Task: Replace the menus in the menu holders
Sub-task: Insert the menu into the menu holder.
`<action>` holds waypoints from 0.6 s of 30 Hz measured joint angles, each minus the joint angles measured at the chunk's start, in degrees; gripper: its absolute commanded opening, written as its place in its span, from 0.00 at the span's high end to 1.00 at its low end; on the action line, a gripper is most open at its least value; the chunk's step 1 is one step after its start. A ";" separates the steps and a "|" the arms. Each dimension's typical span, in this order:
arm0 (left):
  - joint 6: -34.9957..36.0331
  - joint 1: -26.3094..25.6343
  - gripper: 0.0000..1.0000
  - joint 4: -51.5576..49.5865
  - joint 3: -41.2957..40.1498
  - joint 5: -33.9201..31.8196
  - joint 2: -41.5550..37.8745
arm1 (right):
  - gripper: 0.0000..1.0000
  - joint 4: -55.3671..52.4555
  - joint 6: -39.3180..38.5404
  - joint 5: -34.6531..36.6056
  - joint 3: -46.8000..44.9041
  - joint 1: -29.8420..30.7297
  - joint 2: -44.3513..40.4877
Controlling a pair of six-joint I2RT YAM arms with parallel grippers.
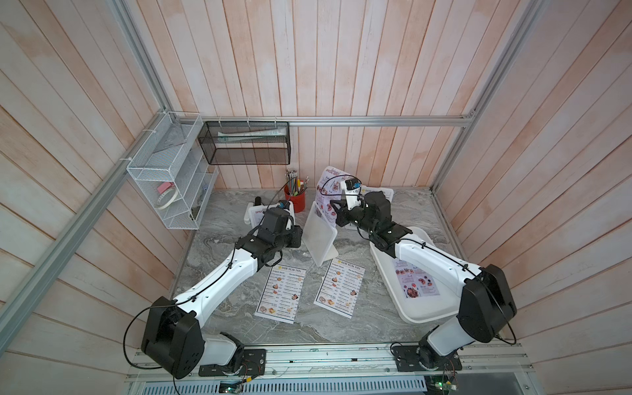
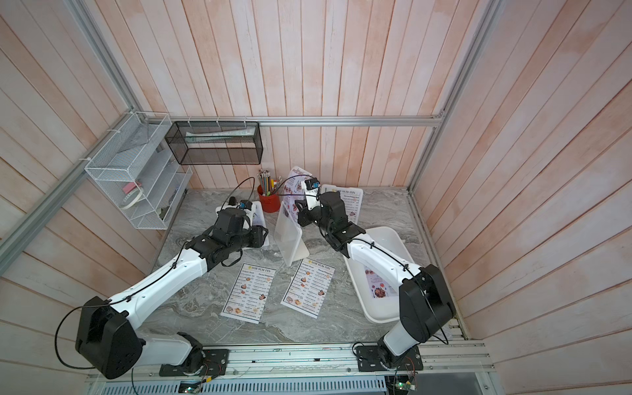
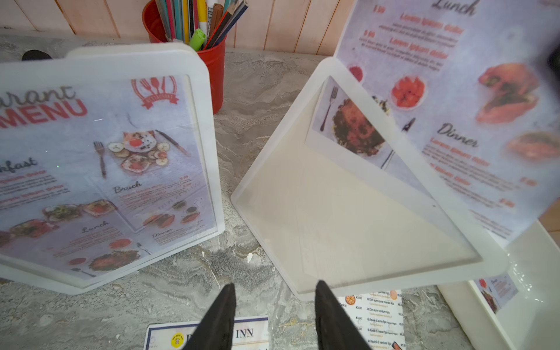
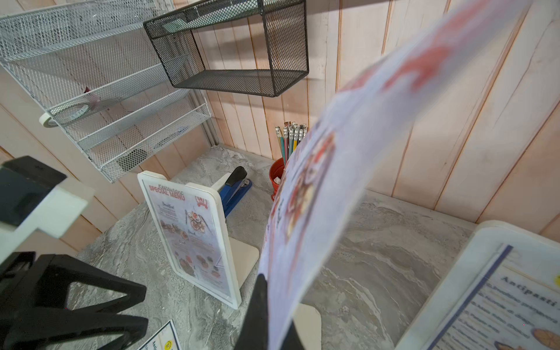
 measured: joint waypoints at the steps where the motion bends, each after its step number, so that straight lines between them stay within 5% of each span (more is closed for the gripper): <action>1: 0.00 0.00 0.55 0.00 0.00 0.00 0.00 | 0.98 0.28 0.00 0.00 -0.48 0.04 -0.28; 18: 0.02 0.00 0.55 -0.20 -0.02 -0.20 0.00 | 0.98 4.24 -0.07 1.09 -4.66 0.52 -1.73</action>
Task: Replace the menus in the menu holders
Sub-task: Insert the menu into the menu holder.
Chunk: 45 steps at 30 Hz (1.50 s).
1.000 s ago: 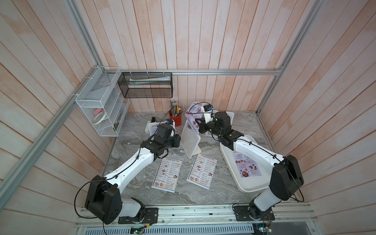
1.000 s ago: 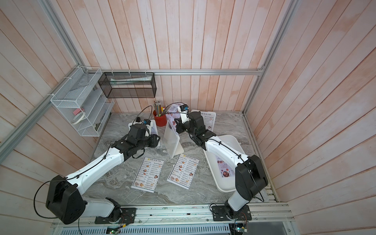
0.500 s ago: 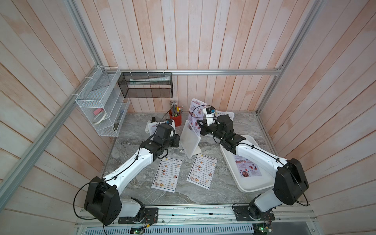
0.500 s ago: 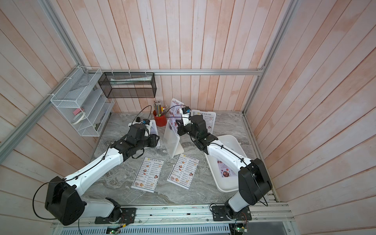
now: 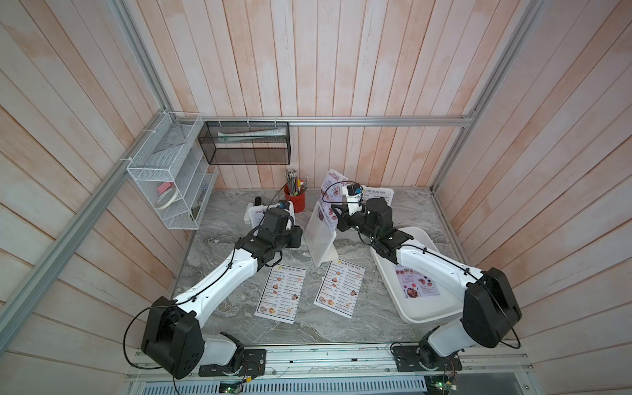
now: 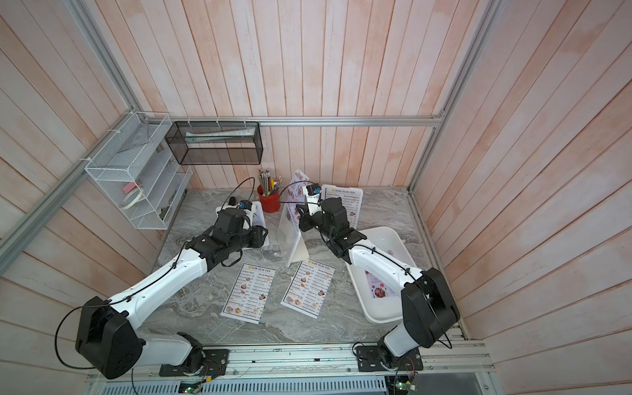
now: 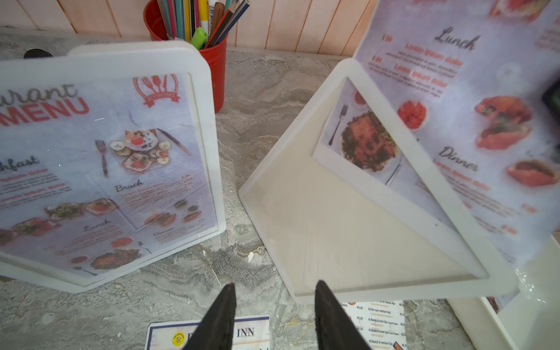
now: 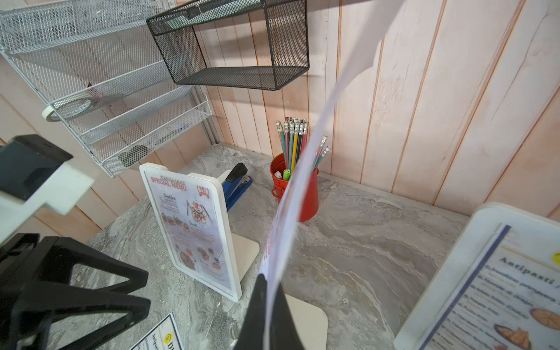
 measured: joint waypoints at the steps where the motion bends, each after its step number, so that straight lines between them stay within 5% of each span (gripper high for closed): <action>1: 0.00 0.00 0.55 0.00 0.02 0.02 0.00 | 0.98 0.44 -0.02 0.20 -0.11 0.04 0.00; 14: 0.00 0.00 0.55 0.00 0.02 -0.02 0.00 | 0.96 7.45 -1.53 3.58 -4.48 1.97 0.00; 32: 0.00 0.00 0.55 0.00 0.00 -0.02 0.00 | 0.78 8.50 -1.14 2.27 -7.02 3.06 -3.74; 45: -0.02 0.00 0.55 0.11 0.00 0.00 0.00 | 0.82 4.20 -0.52 2.14 -7.02 3.56 -4.85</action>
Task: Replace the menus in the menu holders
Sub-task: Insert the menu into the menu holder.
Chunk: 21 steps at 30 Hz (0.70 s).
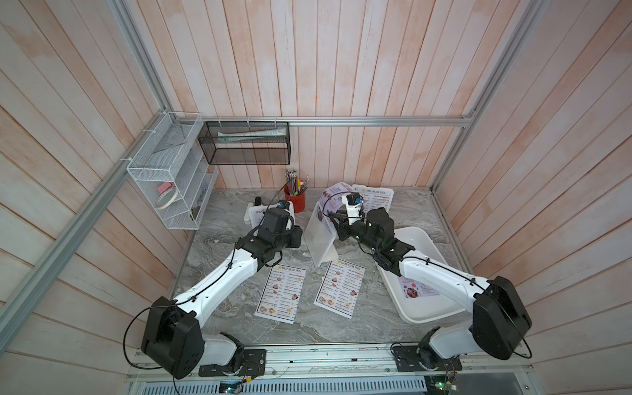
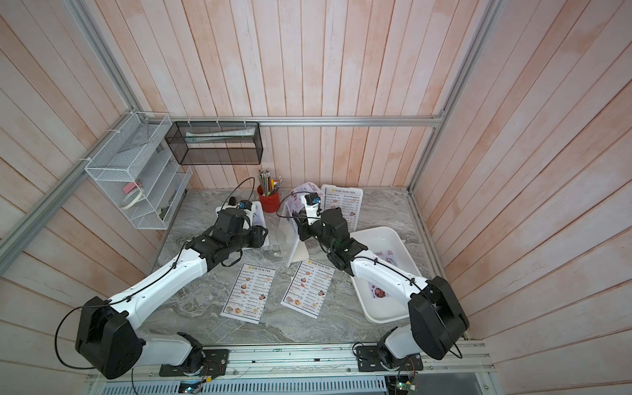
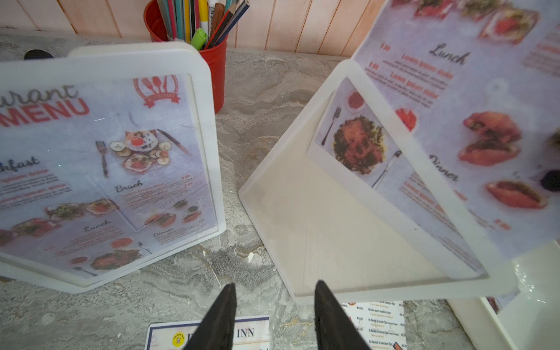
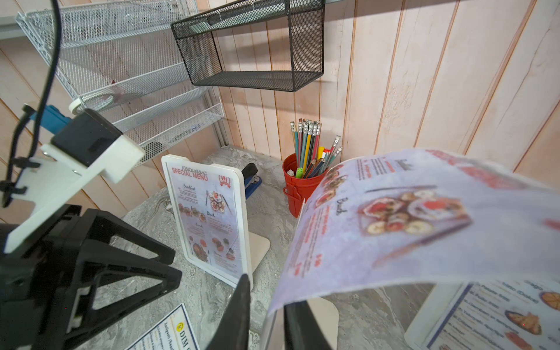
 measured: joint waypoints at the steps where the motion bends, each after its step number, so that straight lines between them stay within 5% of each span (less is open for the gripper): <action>1: 0.00 0.00 0.56 0.02 0.00 0.00 0.00 | 0.83 -0.04 0.04 0.00 0.00 0.11 -0.04; 6: 0.00 0.00 0.55 0.13 0.00 -0.02 0.00 | 0.93 -0.11 0.15 0.92 -0.02 0.63 -0.07; 21: 0.00 0.00 0.56 0.17 -0.13 -0.02 -0.11 | 0.97 3.39 -0.28 5.62 -5.03 1.75 -0.07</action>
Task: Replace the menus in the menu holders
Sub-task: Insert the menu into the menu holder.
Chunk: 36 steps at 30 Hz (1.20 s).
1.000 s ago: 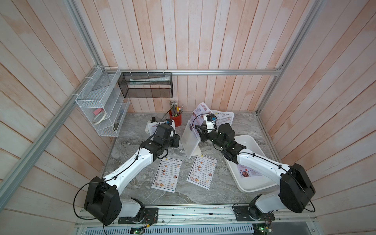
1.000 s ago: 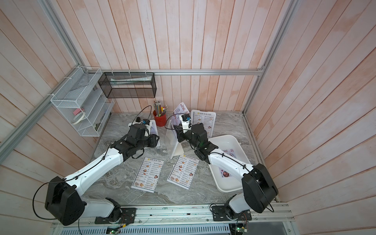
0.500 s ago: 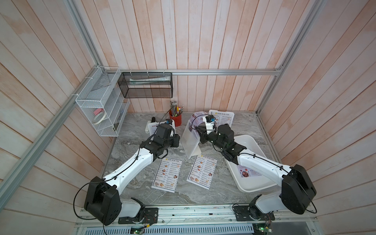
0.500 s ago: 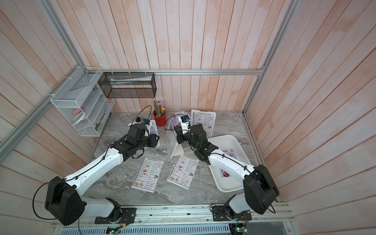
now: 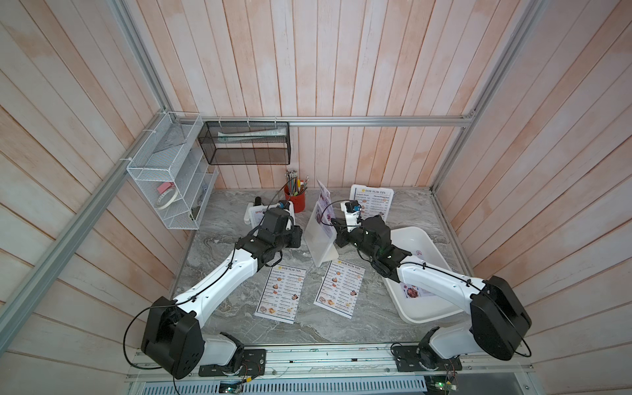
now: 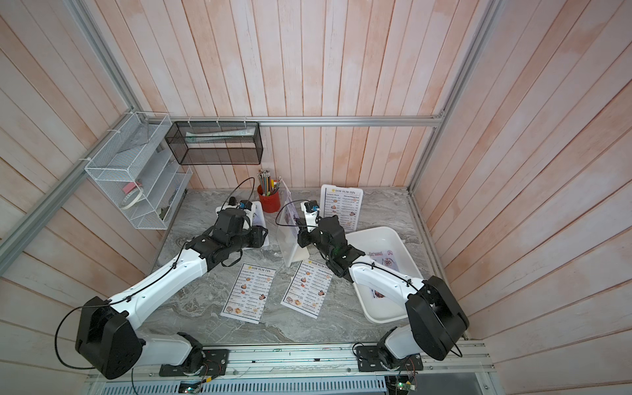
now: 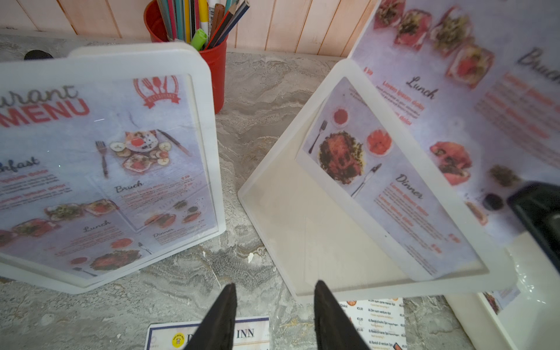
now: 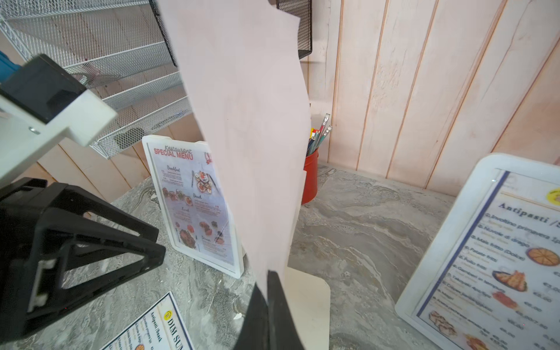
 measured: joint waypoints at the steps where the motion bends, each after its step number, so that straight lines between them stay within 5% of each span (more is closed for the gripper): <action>1: 0.00 0.00 0.56 0.00 -0.02 -0.02 -0.13 | 0.95 0.46 0.02 0.13 -0.22 0.00 0.00; 6: 0.00 0.00 0.56 0.02 -0.07 -0.37 -0.85 | 0.86 1.75 0.28 0.11 -0.68 0.00 0.00; 26: 0.02 0.00 0.56 0.39 -0.07 -0.87 -0.92 | 0.76 -1.75 1.88 -1.84 -0.26 0.07 -1.07; 36: 0.04 0.04 0.56 0.39 -0.07 -1.05 -0.90 | 0.67 -3.63 1.33 -8.07 5.51 -6.62 -0.94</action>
